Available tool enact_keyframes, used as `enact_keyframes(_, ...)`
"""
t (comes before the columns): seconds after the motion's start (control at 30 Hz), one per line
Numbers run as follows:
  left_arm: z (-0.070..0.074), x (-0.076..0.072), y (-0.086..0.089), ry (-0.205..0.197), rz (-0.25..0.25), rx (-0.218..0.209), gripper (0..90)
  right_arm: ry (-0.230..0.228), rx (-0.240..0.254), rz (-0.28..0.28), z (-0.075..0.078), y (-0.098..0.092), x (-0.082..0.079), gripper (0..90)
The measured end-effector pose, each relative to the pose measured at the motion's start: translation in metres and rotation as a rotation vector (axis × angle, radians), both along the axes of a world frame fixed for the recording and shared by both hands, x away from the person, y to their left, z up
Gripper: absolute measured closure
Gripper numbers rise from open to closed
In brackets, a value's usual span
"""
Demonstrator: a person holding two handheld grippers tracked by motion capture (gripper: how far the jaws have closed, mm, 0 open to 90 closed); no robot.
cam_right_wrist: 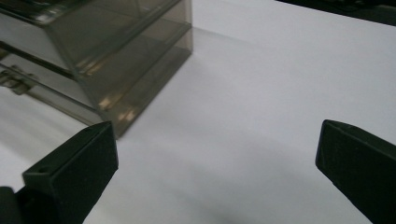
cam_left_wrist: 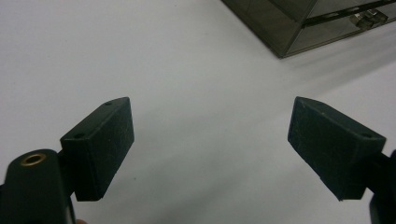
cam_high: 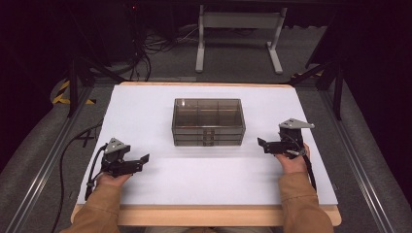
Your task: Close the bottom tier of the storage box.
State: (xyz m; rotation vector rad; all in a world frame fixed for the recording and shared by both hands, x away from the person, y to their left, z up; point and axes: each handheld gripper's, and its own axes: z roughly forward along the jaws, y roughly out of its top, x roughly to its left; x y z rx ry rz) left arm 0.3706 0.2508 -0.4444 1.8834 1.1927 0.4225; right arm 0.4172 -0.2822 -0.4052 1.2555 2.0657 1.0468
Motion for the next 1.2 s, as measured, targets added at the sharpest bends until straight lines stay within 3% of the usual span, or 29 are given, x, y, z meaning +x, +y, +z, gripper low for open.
enact_keyframes(0.47, -0.001, 0.002, 0.003, 0.005, 0.019, 0.009, 15.3, 0.053, -0.047, -0.076, -0.02, -0.009, 0.01, 0.0)
enact_keyframes(0.63, -0.002, 0.003, 0.004, 0.009, 0.022, 0.014, 15.2, 0.084, -0.091, -0.084, -0.029, -0.006, 0.014, 0.0)
enact_keyframes(0.77, -0.003, 0.003, 0.004, 0.012, 0.024, 0.008, 15.2, 0.129, -0.093, -0.077, -0.037, -0.004, 0.017, 0.0)
enact_keyframes(1.2, -0.004, 0.004, 0.003, 0.022, 0.013, 0.011, 15.2, 0.146, -0.108, -0.071, -0.04, -0.001, 0.017, 0.0)
